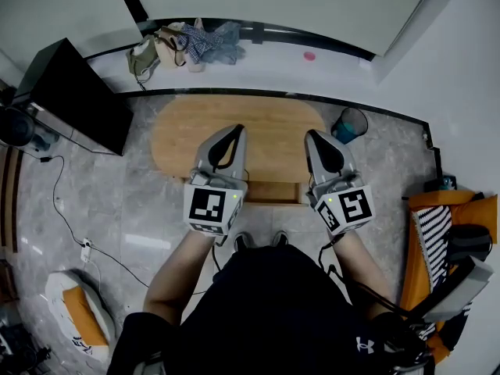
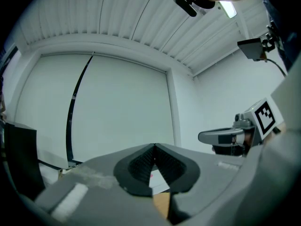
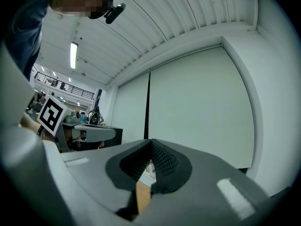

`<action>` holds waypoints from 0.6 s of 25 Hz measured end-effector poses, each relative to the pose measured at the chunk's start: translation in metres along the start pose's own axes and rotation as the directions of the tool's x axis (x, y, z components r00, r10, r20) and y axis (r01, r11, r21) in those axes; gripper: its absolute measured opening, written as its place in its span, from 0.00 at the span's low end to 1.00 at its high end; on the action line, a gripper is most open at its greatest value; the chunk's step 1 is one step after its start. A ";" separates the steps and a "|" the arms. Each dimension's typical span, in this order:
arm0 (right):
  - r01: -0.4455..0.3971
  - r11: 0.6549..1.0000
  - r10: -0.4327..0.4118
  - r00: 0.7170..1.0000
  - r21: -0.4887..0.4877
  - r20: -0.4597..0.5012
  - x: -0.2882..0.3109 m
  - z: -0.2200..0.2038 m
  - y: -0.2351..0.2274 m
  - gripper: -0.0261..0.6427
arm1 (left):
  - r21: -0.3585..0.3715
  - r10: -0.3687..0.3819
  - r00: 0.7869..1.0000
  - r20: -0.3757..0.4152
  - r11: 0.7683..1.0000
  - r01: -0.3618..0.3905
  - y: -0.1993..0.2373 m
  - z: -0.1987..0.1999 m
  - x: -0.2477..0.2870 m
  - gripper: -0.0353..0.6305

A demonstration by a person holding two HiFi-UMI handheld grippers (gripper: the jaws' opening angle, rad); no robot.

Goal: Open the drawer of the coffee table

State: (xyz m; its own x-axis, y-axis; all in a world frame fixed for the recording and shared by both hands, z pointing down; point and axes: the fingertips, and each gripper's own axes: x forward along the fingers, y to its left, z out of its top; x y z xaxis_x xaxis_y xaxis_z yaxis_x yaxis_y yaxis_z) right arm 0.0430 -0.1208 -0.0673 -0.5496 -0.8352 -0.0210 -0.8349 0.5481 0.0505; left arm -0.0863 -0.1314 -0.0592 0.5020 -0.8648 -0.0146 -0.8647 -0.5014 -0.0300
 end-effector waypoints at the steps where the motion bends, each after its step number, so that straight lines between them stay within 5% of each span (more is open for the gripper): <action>1: 0.002 1.000 -0.002 1.000 0.000 0.000 0.001 0.000 0.003 0.04 | 0.000 -0.003 1.000 -0.004 1.000 0.003 0.001 -0.002 -0.002 0.06; 15: 0.031 0.999 -0.031 1.000 0.011 -0.003 0.004 -0.007 0.017 0.04 | -0.011 -0.035 0.999 -0.008 0.999 0.035 0.010 -0.009 -0.010 0.06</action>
State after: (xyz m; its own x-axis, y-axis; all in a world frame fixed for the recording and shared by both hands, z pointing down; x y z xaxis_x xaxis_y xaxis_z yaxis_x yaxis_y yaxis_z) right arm 0.0267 -0.1156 -0.0592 -0.5233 -0.8520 -0.0193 -0.8519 0.5223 0.0384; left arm -0.1003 -0.1281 -0.0500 0.5315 -0.8471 -0.0054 -0.8470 -0.5313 -0.0190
